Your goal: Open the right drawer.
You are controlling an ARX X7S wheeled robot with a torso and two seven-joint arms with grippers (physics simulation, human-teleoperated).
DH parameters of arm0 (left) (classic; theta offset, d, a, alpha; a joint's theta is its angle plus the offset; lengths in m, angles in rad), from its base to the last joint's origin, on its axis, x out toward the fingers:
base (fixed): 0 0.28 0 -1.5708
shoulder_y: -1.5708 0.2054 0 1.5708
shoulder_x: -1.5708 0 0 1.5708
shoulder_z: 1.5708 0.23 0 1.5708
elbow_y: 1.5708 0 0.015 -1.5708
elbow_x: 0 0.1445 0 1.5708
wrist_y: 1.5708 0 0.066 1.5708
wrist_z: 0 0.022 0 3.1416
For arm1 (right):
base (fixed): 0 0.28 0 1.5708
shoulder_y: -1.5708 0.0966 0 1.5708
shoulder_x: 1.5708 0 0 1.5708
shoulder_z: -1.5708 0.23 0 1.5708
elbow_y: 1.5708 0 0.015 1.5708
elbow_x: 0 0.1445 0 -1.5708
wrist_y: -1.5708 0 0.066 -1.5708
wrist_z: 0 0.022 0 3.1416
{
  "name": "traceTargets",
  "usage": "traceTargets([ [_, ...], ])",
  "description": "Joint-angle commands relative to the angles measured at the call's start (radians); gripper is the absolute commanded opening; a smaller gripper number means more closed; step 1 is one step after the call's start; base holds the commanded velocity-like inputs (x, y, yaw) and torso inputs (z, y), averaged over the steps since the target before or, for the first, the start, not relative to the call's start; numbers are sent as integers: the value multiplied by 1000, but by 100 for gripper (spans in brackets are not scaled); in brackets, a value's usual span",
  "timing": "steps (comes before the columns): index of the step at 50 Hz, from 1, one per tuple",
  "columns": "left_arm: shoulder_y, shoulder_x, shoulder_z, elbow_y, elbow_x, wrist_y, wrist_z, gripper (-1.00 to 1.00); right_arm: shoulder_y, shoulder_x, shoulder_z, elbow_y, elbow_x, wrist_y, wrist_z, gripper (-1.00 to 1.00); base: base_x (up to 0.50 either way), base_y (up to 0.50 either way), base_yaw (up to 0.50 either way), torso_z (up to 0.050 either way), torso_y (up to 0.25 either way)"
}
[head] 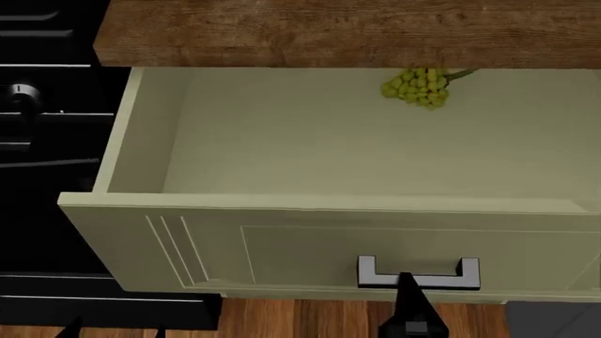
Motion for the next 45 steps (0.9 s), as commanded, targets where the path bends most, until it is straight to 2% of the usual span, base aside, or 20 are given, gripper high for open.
traceTargets([
  [1, -2, -1, 2, -3, -2, 1, -1, 100, 9, -27, -54, -46, -168, 11, 49, -100, -129, 0, 0, 0, 0],
  [45, -2, -9, 8, 6, -9, 0, -12, 100, 7, -26, -56, -53, -176, 9, 46, -100, -126, 1, 0, 1, 2],
])
